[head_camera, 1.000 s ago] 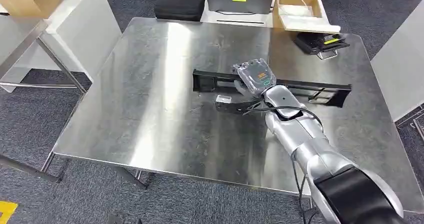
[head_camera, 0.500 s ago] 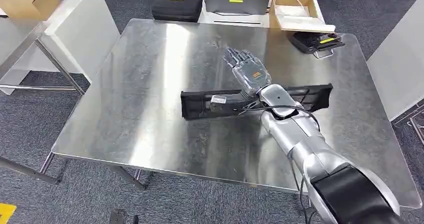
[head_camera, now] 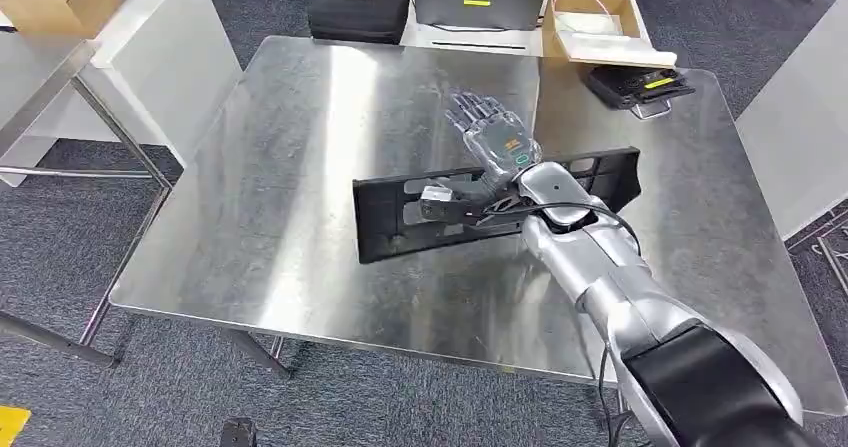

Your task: Take the parts from the cabinet and place them on the table.

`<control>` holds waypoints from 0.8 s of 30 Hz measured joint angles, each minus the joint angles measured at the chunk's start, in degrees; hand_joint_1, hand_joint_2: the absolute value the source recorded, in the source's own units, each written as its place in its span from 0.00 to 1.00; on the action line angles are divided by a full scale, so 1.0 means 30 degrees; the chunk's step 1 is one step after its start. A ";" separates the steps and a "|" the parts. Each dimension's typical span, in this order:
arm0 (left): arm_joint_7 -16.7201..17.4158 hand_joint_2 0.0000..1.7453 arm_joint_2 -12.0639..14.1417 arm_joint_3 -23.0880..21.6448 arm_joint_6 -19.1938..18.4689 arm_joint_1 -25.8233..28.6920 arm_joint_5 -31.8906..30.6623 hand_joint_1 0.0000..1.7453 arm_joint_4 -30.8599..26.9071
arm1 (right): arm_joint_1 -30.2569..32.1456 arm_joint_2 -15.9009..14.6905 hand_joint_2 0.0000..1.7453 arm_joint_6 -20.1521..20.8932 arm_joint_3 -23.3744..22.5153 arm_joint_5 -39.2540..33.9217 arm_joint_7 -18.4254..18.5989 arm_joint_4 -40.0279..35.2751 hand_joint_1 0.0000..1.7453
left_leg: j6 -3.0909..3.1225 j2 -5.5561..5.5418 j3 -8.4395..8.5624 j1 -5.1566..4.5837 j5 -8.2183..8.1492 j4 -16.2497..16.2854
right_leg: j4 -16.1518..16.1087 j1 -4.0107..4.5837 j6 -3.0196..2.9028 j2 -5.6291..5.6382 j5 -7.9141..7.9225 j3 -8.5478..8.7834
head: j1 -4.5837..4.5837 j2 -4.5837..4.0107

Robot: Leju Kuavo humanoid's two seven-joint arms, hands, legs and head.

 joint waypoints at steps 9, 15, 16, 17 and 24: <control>0.0058 0.00 0.0000 0.0007 -0.0117 0.0006 0.0001 0.00 0.0000 | -0.0237 -0.0190 0.00 0.0153 0.0044 -0.0168 0.0066 0.0124 0.00 | 0.0008 0.0001 0.0005 -0.0008 -0.0005 0.0009 | -0.0001 -0.0024 0.0000 -0.0001 0.0000 0.0000 | -0.0007 0.0000; 0.0066 0.00 0.0000 0.0000 -0.0117 0.0008 0.0000 0.00 0.0000 | -0.0263 -0.0240 0.00 0.0160 0.0044 -0.0168 0.0066 0.0124 0.00 | 0.0012 0.0003 0.0014 -0.0005 -0.0008 0.0009 | 0.0000 -0.0030 0.0000 -0.0002 0.0000 0.0000 | -0.0007 0.0000; 0.0073 0.00 0.0000 0.0000 -0.0124 0.0008 0.0001 0.00 0.0000 | -0.0269 -0.0248 0.00 0.0182 0.0044 -0.0175 0.0066 0.0124 0.00 | 0.0012 0.0002 0.0015 -0.0005 -0.0008 0.0009 | 0.0000 -0.0030 0.0000 -0.0002 0.0000 0.0000 | -0.0007 0.0000; 0.0094 0.00 0.0000 0.0007 -0.0139 0.0008 0.0000 0.00 0.0000 | -0.0298 -0.0255 0.00 0.0348 0.0044 -0.0233 0.0066 0.0132 0.00 | 0.0012 0.0003 0.0015 -0.0005 -0.0007 0.0009 | 0.0000 -0.0031 0.0000 -0.0002 0.0000 0.0000 | 0.0000 0.0000; 0.0095 0.00 0.0007 0.0007 -0.0175 0.0015 0.0030 0.00 0.0000 | -0.0531 -0.0335 0.00 0.2229 -0.0051 -0.1122 0.0336 0.0415 0.00 | 0.0011 0.0003 0.0016 -0.0007 -0.0007 0.0009 | 0.0000 -0.0037 0.0000 -0.0002 0.0000 0.0000 | -0.0007 0.0000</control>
